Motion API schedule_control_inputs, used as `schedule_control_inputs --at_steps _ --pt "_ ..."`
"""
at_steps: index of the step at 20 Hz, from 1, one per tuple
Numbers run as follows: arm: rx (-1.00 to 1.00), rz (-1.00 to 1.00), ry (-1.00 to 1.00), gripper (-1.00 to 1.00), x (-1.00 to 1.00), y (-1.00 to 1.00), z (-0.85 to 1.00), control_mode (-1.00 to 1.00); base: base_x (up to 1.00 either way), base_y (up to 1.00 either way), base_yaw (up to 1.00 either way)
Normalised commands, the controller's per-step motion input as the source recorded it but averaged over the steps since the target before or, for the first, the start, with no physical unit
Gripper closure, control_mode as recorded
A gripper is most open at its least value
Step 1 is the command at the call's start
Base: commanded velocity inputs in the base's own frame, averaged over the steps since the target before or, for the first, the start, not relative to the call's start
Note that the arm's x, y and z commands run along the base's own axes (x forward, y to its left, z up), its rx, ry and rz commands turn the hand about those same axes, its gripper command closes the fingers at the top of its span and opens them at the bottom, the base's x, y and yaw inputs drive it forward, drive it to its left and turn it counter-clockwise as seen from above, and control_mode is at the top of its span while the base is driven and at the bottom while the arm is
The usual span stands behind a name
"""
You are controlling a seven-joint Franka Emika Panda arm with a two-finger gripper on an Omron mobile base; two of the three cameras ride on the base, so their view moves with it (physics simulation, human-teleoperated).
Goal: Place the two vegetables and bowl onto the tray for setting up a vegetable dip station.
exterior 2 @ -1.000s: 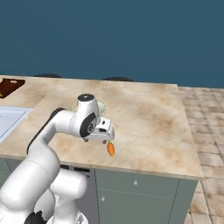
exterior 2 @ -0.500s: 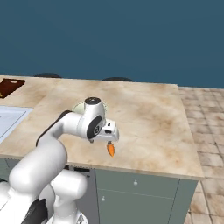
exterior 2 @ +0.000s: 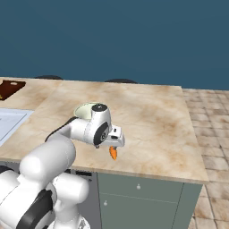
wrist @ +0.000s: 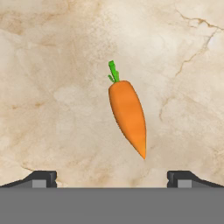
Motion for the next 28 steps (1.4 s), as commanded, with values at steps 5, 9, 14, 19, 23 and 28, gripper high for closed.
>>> schedule_control_inputs --at_steps 5,9,14,19,23,28 --pt "0.00 0.02 0.00 -1.00 0.20 -0.03 -0.20 -1.00 0.00 0.00 0.00" --pt "0.00 0.01 0.00 -1.00 0.21 -0.01 -0.15 -1.00 0.00 0.00 0.00" --pt "0.00 0.01 0.01 -1.00 0.14 0.00 -0.12 -1.00 0.00 0.00 0.00" --pt "0.00 0.01 0.01 -1.00 0.14 0.00 -0.18 -1.00 0.00 0.00 0.00" --pt "0.00 0.02 0.00 -1.00 0.17 -0.05 -0.15 -1.00 0.00 0.00 0.00" --pt "0.00 0.03 0.01 -1.00 0.14 -0.12 -0.08 -1.00 0.00 0.00 0.00"
